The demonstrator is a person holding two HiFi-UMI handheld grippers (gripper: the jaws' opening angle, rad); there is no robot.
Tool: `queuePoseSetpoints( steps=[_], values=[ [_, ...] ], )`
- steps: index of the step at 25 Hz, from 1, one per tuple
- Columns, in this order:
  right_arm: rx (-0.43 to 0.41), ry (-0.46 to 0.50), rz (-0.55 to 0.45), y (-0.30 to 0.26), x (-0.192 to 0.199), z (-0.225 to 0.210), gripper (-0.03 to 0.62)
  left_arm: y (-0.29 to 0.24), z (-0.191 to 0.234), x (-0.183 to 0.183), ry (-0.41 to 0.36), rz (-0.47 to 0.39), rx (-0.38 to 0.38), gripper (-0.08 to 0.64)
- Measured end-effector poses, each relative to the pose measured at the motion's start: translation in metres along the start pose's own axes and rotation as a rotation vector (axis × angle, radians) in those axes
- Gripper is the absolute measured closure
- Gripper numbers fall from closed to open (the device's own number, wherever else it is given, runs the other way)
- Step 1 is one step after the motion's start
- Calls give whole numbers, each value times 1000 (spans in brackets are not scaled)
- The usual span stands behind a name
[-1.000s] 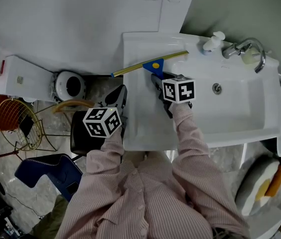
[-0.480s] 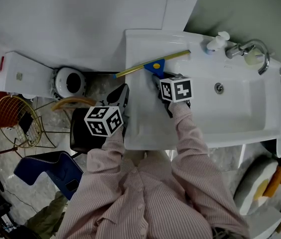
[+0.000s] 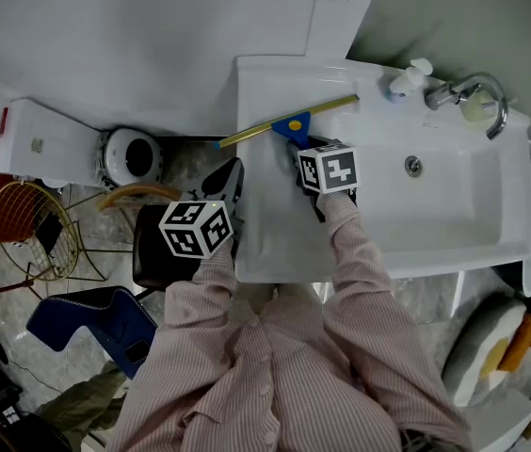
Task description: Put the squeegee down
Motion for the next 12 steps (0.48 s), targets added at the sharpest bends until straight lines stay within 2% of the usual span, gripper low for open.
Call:
queuePoseSetpoints(
  steps=[12],
  values=[
    [106, 66, 1, 1, -1, 9, 442, 1, -5, -1, 0, -8, 11, 558]
  ],
)
Point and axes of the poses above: the fingertips, and each gripper's own axes: y backward along the fingers, z to its left, x out of its underside, the point moved 10 cm from there along y, backward along the fingers, and after that the axes turned 15 degrees about -x, right-handed, at the moved point
